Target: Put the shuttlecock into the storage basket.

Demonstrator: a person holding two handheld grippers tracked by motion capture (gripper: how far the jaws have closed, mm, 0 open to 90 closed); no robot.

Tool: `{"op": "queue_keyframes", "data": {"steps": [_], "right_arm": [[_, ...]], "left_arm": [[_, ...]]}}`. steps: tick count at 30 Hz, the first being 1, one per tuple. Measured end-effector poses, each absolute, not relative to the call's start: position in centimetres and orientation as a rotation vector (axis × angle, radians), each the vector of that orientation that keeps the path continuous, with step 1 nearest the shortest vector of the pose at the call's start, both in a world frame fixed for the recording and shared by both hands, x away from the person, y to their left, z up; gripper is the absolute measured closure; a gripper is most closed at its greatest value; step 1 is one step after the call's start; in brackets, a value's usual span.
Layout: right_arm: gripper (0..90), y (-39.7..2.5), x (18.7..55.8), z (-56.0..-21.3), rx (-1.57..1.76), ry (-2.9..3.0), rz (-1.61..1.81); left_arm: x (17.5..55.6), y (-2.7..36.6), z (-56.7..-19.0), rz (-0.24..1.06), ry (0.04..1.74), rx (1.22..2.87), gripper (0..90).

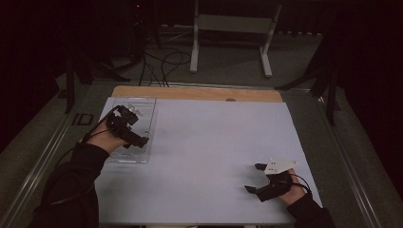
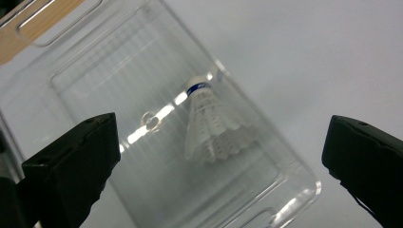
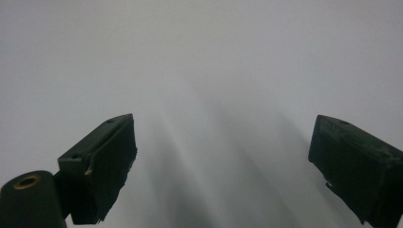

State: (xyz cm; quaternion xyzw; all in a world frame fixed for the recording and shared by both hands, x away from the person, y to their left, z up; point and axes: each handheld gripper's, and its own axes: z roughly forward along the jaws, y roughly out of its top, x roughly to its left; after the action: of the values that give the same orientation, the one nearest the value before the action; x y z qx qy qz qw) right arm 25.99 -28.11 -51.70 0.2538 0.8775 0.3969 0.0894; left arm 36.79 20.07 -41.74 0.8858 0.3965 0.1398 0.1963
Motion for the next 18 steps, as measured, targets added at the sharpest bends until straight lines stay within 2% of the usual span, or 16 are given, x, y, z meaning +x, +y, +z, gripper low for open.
{"op": "queue_keyframes", "data": {"steps": [8,18], "right_arm": [[8.9,-28.2,26.0,-51.7,0.759,2.607,1.183],[8.9,-28.2,26.0,-51.7,0.758,2.608,1.181]], "left_arm": [[36.8,19.4,-41.5,0.301,1.054,2.426,0.0],[36.5,18.4,-41.3,0.318,0.991,2.43,0.0]]}}
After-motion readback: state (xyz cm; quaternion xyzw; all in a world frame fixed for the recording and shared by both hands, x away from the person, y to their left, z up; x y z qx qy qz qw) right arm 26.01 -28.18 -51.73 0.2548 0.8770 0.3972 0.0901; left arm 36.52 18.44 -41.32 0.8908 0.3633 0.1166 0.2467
